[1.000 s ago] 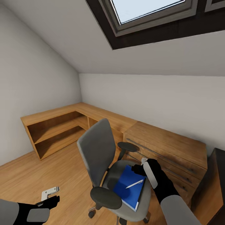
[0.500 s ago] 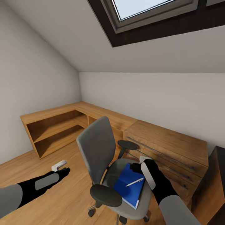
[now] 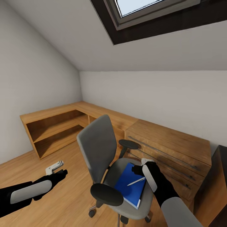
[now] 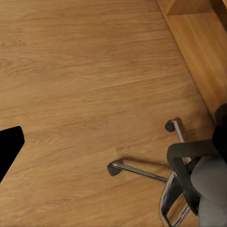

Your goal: In the bedroom, organize the workspace by keeping the computer under the desk, ensuring the monitor is on the desk, placing the keyboard on the desk next to the monitor, placing the mouse on the desk next to the keyboard, moving the folder from the swivel chair onto the desk next to the mouse, stacking the notebook on top of the folder with the pen on top of the notebook, and positioning the swivel chair next to the desk.

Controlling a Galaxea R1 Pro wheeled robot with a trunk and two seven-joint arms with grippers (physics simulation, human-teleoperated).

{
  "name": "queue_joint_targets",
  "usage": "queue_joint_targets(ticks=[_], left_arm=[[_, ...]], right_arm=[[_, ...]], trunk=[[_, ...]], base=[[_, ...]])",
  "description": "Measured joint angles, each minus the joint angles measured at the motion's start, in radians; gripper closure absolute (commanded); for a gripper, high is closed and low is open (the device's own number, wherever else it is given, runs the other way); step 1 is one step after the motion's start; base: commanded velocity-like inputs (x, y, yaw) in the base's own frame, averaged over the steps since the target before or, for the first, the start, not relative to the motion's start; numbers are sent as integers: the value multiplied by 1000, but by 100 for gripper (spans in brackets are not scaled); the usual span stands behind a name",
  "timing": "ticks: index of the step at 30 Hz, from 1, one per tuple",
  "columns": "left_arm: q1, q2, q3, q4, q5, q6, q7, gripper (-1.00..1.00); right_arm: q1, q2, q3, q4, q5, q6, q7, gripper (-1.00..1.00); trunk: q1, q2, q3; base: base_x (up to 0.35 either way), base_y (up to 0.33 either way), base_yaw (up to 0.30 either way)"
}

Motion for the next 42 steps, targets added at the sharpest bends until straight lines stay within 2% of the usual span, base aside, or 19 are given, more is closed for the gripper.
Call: queue_joint_targets(ticks=[36, 40, 41, 42], left_arm=[[0, -3, -27, -3, 0, 0, 0, -100], [0, -3, -31, -5, 0, 0, 0, -100], [0, -4, -72, -5, -1, 0, -1, -100], [0, -4, -86, -5, -4, 0, -1, -100]], right_arm=[[2, -1, -3, 10, -3, -12, -2, -100], [1, -1, -4, 13, -3, -12, -2, -100], [1, -3, -5, 14, -2, -11, -2, -100], [1, -4, -4, 16, -2, -11, -2, -100]], trunk=[[138, -252, -113], [138, -252, -113], [138, -252, -113], [138, -252, -113]], base=[[0, 0, 0], [0, 0, 0], [8, 0, 0], [27, 0, 0]])
